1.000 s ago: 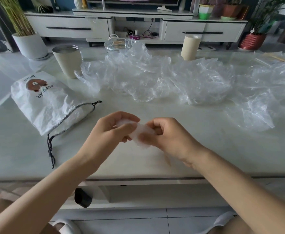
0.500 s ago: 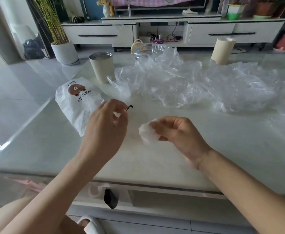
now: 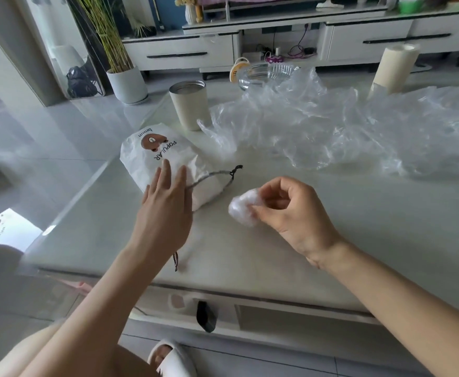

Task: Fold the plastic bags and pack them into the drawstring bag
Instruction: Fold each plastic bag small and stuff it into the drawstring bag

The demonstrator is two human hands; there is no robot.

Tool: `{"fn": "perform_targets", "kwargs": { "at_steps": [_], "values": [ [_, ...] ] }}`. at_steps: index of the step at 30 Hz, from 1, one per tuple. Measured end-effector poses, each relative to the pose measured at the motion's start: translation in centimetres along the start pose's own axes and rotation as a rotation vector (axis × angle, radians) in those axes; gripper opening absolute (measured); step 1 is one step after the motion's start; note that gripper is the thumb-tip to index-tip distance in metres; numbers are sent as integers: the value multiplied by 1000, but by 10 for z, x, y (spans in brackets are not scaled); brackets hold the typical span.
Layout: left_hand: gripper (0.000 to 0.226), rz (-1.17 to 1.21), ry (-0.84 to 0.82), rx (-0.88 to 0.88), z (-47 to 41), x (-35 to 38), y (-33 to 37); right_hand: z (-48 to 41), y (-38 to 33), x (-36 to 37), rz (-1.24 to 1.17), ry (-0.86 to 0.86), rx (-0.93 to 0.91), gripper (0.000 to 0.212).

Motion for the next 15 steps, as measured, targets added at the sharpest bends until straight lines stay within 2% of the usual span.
{"fn": "perform_targets", "kwargs": {
  "at_steps": [2, 5, 7, 9, 12, 14, 15],
  "values": [
    [52, 89, 47, 79, 5, -8, 18, 2, -12, 2, 16, 10, -114, 34],
    [54, 246, 33, 162, 21, -12, 50, 13, -31, 9, 137, 30, -303, 27],
    [50, 329, 9, 197, 30, -11, 66, 25, -48, 7, 407, 171, -543, 22],
    [51, 341, -20, 243, 37, -7, 78, 35, -55, 0, 596, 370, -693, 28],
    [50, 280, -84, 292, 45, 7, 87, 35, -58, -19, 636, 543, -708, 44],
    [53, 171, -59, 375, 53, 12, 98, 18, -46, -20, 696, 464, -594, 53],
    [53, 129, -39, 438, 57, 15, 105, 5, -33, -18, 686, 367, -463, 48]
  ]
}}
Point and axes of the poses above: each hand's wrist, its own z-axis away from the middle knuckle, its own x-axis out of the palm, y = z × x, the point moved 10 cm from there along -z, towards the middle knuckle, and after that the axes turned 5 degrees about x, right-handed, at the moved point
